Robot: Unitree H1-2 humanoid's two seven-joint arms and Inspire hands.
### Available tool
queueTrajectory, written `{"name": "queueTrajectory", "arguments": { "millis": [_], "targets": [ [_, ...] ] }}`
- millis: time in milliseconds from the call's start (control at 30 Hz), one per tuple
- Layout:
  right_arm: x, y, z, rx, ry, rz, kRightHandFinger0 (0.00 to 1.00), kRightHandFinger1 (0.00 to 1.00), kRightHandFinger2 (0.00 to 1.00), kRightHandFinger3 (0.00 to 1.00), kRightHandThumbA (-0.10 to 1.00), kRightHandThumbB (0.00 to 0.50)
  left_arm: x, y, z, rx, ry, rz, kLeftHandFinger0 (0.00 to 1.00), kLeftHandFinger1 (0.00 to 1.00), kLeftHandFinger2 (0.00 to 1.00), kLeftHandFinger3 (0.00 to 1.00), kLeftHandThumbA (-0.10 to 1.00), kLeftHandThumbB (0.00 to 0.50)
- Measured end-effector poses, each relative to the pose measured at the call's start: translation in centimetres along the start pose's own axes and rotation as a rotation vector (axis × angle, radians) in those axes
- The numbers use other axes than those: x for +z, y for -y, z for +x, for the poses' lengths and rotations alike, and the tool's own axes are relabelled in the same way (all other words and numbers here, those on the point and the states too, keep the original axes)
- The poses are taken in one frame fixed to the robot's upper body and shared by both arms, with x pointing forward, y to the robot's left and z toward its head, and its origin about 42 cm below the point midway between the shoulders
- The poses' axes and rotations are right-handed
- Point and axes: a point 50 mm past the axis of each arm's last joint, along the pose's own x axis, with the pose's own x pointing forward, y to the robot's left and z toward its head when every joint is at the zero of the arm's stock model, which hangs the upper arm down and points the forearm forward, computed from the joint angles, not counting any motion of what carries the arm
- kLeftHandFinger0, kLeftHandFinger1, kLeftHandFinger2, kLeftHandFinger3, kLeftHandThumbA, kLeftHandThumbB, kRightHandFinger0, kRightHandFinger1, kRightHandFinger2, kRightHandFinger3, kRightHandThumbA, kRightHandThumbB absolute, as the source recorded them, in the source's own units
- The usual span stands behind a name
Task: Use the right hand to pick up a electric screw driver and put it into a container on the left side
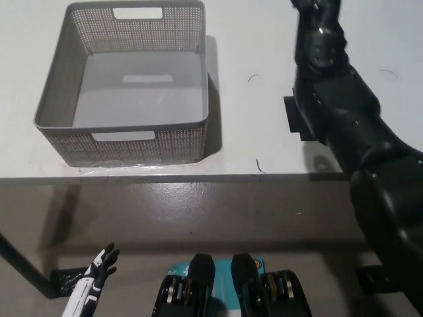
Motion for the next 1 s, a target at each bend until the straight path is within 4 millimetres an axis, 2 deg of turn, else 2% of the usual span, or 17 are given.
{"name": "queueTrajectory", "arguments": {
  "millis": [167, 233, 333, 500, 600, 733, 867, 1000],
  "targets": [
    [1.5, -2.6, -0.8, 0.043, 0.033, 0.009, 0.00, 0.10, 0.58, 0.70, -0.10, 0.140, 0.1, 0.0, -0.2, 0.000, 0.003, 0.001, 0.99, 1.00, 1.00, 1.00, 1.00, 0.158],
    [1.8, -3.4, -1.1, 0.056, 0.038, 0.011, 0.00, 0.14, 0.65, 0.72, -0.10, 0.133, 0.1, 0.0, -0.2, -0.001, 0.003, 0.002, 0.99, 1.00, 1.00, 1.00, 1.00, 0.149],
    [3.0, -5.1, -1.6, 0.085, 0.063, 0.014, 0.00, 0.14, 0.64, 0.71, -0.10, 0.126, 0.1, -0.1, -0.1, -0.002, 0.004, 0.004, 0.99, 1.00, 1.00, 1.00, 1.00, 0.127],
    [5.9, -7.8, -2.4, 0.133, 0.124, 0.014, 0.00, 0.13, 0.62, 0.68, -0.10, 0.141, 0.1, -0.2, -0.1, -0.004, 0.004, 0.007, 0.97, 1.00, 1.00, 1.00, 1.00, 0.131],
    [7.6, -9.5, -3.1, 0.159, 0.157, 0.022, 0.00, 0.15, 0.64, 0.71, -0.10, 0.126, 0.2, -0.2, -0.1, -0.005, 0.005, 0.008, 0.96, 1.00, 1.00, 1.00, 1.00, 0.134],
    [10.1, -12.0, -4.5, 0.201, 0.209, 0.049, 0.00, 0.19, 0.67, 0.72, -0.10, 0.134, 0.2, -0.2, 0.0, -0.010, 0.008, 0.011, 0.97, 1.00, 1.00, 1.00, 1.00, 0.147],
    [11.4, -13.4, -5.3, 0.229, 0.239, 0.051, 0.00, 0.17, 0.63, 0.70, -0.10, 0.136, 0.3, -0.2, 0.1, -0.017, 0.009, 0.013, 0.96, 1.00, 1.00, 1.00, 1.00, 0.155],
    [11.8, -14.1, -5.9, 0.241, 0.248, 0.052, 0.00, 0.15, 0.62, 0.69, -0.10, 0.129, 0.3, -0.3, 0.2, -0.022, 0.011, 0.017, 0.95, 1.00, 1.00, 1.00, 1.00, 0.158]
  ]
}}
